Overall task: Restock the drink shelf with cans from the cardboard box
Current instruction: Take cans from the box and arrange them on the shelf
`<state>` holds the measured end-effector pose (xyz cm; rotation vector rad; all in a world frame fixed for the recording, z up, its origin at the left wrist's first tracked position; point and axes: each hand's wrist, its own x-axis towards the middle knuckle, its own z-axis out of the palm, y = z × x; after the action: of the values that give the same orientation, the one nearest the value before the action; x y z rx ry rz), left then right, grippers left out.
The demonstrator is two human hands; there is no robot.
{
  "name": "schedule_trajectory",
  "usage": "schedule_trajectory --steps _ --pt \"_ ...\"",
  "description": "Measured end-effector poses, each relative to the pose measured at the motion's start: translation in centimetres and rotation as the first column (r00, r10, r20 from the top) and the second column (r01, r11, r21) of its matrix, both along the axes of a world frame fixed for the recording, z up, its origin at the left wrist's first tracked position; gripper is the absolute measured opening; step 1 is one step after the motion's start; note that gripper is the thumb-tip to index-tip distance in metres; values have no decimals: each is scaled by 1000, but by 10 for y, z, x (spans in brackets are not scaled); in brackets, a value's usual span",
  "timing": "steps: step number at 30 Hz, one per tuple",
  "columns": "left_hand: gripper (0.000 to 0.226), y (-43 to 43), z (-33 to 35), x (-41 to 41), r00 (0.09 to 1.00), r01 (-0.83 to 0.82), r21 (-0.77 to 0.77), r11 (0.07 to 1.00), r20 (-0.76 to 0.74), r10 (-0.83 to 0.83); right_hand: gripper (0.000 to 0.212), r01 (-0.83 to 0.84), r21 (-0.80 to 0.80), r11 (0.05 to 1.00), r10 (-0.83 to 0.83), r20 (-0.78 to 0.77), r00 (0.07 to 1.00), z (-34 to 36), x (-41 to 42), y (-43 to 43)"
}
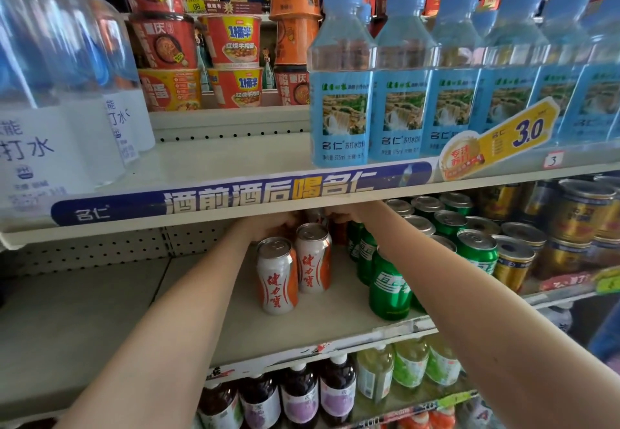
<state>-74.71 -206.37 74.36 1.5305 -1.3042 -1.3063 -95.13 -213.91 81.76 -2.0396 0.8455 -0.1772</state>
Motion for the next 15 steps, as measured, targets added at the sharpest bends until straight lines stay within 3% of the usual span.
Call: schedule_trajectory --steps 1,2,3,5,7,10,13,15 --pt "35 4 15 -25 983 -135 68 988 137 125 41 -65 -49 997 65 -5 998 2 -3 2" --pt "21 14 22 -40 939 -276 -16 961 210 273 44 -130 -64 989 128 -30 991 6 -6 8" --pt "16 21 31 -48 927 -300 -77 951 213 309 50 -222 -90 971 216 -69 974 9 -8 13" --pt "18 34 44 -62 929 -310 -35 950 201 311 64 -349 -142 926 315 -215 924 8 -5 14" --pt "22 41 49 -68 886 -343 -21 939 324 331 74 -432 -269 861 341 -326 882 1 0 15" --pt "23 47 51 -79 766 -305 -59 951 578 281 79 -499 -552 668 269 -447 853 -11 7 17" --pt "20 48 48 -91 584 -331 -57 942 772 252 73 -503 -563 655 265 -453 851 -11 5 14" --pt "24 51 50 -102 565 -355 -85 931 774 286 71 -502 -575 646 261 -451 853 -8 -1 10"
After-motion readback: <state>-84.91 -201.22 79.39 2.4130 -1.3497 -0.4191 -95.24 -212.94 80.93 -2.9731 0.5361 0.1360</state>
